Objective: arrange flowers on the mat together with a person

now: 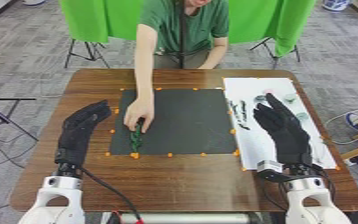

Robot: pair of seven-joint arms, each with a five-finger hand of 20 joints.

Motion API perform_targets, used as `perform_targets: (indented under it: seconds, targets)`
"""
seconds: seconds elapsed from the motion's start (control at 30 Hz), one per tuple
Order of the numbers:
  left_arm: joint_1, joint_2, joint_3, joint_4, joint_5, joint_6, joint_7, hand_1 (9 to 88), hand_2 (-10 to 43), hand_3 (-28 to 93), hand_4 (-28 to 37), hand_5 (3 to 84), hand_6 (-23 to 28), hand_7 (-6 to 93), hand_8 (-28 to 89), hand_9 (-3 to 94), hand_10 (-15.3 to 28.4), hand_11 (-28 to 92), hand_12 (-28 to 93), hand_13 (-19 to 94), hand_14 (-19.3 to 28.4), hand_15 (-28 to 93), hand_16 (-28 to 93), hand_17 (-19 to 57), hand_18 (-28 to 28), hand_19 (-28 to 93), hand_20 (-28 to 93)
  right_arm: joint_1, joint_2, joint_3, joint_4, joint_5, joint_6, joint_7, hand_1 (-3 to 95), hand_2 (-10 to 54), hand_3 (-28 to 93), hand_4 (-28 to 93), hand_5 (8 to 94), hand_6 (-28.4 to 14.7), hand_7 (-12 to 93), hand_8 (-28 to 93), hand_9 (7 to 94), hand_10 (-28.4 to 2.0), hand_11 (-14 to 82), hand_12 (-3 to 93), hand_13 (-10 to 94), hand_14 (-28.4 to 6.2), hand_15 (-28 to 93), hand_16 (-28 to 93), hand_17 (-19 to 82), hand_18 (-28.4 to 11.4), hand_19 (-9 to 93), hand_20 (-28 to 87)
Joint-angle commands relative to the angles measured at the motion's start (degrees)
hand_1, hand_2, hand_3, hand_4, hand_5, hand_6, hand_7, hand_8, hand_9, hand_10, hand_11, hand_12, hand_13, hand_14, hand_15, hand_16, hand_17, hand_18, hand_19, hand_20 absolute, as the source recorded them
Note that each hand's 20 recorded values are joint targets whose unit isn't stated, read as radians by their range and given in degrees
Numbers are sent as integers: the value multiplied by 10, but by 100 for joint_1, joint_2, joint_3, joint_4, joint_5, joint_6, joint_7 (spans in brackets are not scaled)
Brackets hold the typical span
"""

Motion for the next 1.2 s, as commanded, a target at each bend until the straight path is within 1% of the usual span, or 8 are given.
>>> perform_targets:
  seconds: [0.03,0.3,0.43,0.53,0.67,0.77,0.93,1.2]
  targets:
    - [55,-2,-3,29,-25,14,-97,328,-67,605,-144,476,36,161,-56,437,119,174,168,352,154,143,58,70,107,66,204,-63,-64,15,-19,-70,-50,-3,96,-95,765,-237,336,-32,85,-75,385,-147,39,160,282,-157,63,222,113,-141,52,237]
    - [74,-30,-15,21,0,-39,-123,328,-69,606,-143,476,37,161,-55,437,118,173,168,351,154,141,59,69,108,67,204,-83,-24,20,-39,-80,15,-26,102,-95,765,-232,338,-31,88,-76,385,-147,39,160,285,-157,64,223,114,-141,52,236]
    - [96,-38,-13,8,-3,-23,-128,328,-68,605,-143,477,36,160,-55,437,118,173,169,351,154,141,59,69,108,65,203,-41,290,-229,-75,-19,837,-700,131,-95,783,-225,368,-28,119,-89,413,-147,44,157,314,-133,76,215,137,-129,40,233]
    - [123,-21,-16,-5,-11,-12,-136,328,-67,605,-143,476,36,160,-55,437,118,173,170,351,154,141,59,68,108,65,203,1,563,-59,-228,-1216,1782,-761,180,-95,789,-231,403,-18,158,-111,461,-147,58,152,355,-118,103,196,158,-124,38,243]
    - [141,8,-21,-19,-22,7,-151,328,-67,604,-143,476,36,160,-55,438,118,172,169,351,154,142,60,68,108,65,203,-92,1000,542,-459,-3455,2277,242,220,-95,781,-246,415,-14,176,-119,482,-142,73,150,379,-121,118,184,177,-130,73,264]
    - [138,17,-14,-15,-23,6,-165,328,-67,605,-142,476,36,160,-55,437,117,173,169,351,154,142,59,68,108,64,202,-219,1303,882,-498,-4743,2072,1109,210,-95,740,-279,420,-22,175,-114,492,-138,96,169,402,-131,131,182,193,-152,144,283]
    - [124,-55,-34,-17,36,-59,-206,328,-68,604,-143,476,36,160,-55,437,118,173,169,351,153,141,59,68,108,65,203,-363,1664,826,-40,-6641,2434,2185,304,-95,548,-283,480,-50,157,-89,566,-172,145,194,526,-142,165,204,277,-175,305,339]
    - [76,-19,-6,-10,41,-54,-226,329,-68,605,-142,476,37,159,-55,437,118,173,169,351,153,140,60,68,108,65,202,-226,1950,455,646,-7761,2268,3228,356,-95,561,-283,598,-31,176,-93,693,-149,211,206,685,-116,268,234,350,-185,491,410]
